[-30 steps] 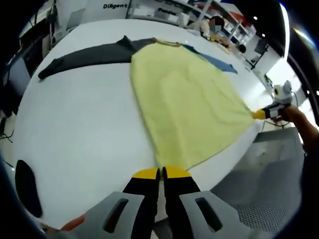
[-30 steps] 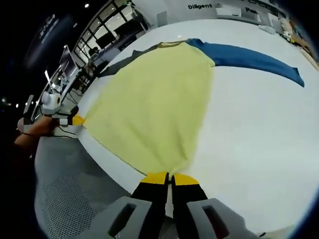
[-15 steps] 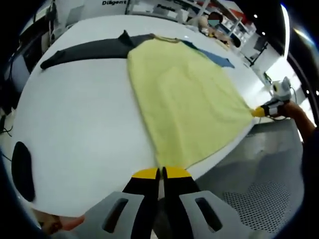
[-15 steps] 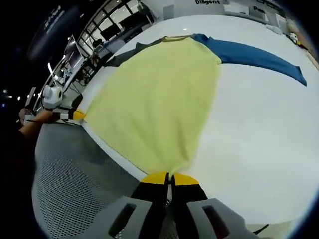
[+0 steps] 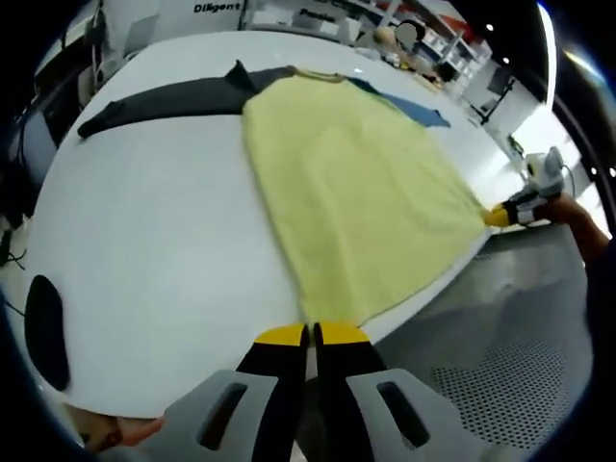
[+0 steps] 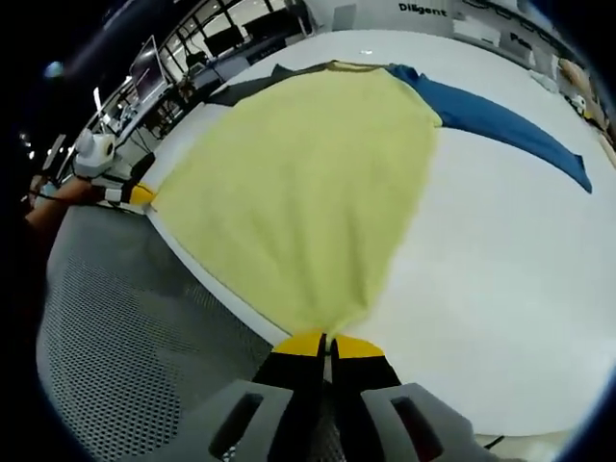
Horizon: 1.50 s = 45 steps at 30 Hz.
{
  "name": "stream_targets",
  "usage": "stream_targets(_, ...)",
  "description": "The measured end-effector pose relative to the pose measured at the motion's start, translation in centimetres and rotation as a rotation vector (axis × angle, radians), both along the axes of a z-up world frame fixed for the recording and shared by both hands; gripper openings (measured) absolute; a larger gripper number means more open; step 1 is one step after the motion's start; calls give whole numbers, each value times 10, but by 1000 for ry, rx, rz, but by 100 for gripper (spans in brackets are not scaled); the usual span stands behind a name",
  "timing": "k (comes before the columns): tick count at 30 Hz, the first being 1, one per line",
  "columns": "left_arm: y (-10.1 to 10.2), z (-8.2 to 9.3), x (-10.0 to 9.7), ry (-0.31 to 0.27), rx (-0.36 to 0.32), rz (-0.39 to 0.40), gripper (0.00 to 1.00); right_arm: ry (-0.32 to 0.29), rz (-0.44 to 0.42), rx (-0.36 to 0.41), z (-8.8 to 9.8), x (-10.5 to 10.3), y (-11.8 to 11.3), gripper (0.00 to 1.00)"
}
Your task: Fold the garment on the visible template until the final outline fits inside the template.
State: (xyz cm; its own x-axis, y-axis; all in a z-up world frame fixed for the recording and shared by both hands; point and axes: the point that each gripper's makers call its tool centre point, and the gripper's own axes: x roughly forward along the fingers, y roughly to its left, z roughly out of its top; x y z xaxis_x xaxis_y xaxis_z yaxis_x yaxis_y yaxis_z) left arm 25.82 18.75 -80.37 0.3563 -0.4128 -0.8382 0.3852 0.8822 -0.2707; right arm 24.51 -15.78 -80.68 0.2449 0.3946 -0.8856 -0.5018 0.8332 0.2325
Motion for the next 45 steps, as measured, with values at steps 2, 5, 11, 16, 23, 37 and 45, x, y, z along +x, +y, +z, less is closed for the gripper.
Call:
stream_targets(2, 0, 0, -1, -3, 11, -17, 0, -2, 30, -15, 0, -2, 0, 0)
stream_targets(5, -2, 1, -3, -3, 16, -35, 3, -7, 58, -36, 1, -5, 1, 1)
stream_targets(11, -2, 4, -2, -15, 19, -36, 15, -8, 69, -36, 1, -5, 3, 5)
stream_targets(16, -3, 7, -1, -22, 19, -25, 24, -17, 65, -41, 3, -4, 1, 11)
stream_targets(23, -1, 14, -1, -27, 10, -10, 30, -29, 52, -32, 12, -3, -5, 11)
stream_targets(37, -15, 74, 53, -216, -81, 74, 30, -217, -38, 3, 68, 53, -19, 12)
stream_targets(45, -42, 91, 87, -316, -137, 100, 31, -344, -73, -6, 93, 97, -23, 11)
